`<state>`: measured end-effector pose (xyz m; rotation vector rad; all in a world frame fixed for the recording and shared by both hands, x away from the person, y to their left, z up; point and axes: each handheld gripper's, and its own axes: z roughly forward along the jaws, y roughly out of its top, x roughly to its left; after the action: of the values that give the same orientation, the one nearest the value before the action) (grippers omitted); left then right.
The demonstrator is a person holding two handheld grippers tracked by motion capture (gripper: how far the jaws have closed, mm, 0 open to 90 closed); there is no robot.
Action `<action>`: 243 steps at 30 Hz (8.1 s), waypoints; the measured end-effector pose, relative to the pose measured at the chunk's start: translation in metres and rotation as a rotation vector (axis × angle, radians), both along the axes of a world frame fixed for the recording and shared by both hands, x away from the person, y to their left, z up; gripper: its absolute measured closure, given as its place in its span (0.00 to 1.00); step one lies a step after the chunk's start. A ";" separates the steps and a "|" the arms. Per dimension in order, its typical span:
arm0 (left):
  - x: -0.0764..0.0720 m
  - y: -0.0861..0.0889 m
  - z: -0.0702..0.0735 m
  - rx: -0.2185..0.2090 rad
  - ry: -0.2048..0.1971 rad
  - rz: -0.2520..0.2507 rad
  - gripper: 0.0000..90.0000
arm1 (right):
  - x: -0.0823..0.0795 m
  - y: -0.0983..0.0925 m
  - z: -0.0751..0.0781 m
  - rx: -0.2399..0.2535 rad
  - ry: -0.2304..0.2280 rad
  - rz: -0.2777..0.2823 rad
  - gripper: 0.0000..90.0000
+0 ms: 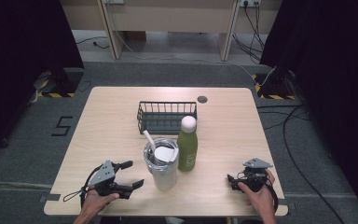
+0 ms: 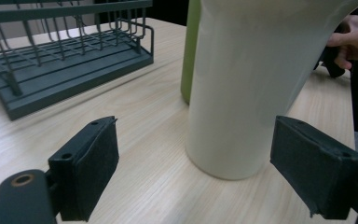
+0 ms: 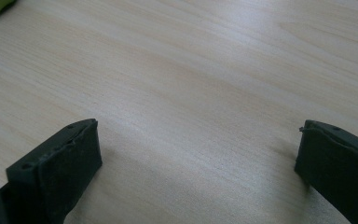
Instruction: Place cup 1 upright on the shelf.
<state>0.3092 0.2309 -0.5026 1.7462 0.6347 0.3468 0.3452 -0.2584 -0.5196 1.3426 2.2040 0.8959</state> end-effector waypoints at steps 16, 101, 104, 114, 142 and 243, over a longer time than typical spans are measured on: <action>-0.003 -0.042 -0.005 0.011 -0.038 -0.061 0.16 | 0.000 0.001 0.000 0.002 0.002 0.004 0.00; 0.024 -0.076 -0.004 -0.057 -0.114 -0.023 0.12 | 0.001 0.006 0.000 0.001 0.002 0.035 0.00; 0.025 -0.074 -0.001 -0.062 -0.121 -0.013 0.12 | 0.001 0.006 0.000 0.000 0.001 0.037 0.00; 0.030 -0.060 0.009 -0.056 -0.125 0.022 0.12 | 0.001 0.006 0.000 0.002 0.002 0.037 0.00; 0.069 -0.031 0.051 -0.032 -0.125 0.093 0.12 | 0.001 0.006 0.000 0.001 0.002 0.038 0.00; 0.231 -0.052 0.055 0.021 -0.089 0.281 0.12 | 0.001 0.009 0.000 0.000 0.007 0.056 0.00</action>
<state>0.5404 0.1788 -0.4481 1.6528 0.8162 0.6239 0.3462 -0.2495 -0.5193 1.2919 2.2576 0.9130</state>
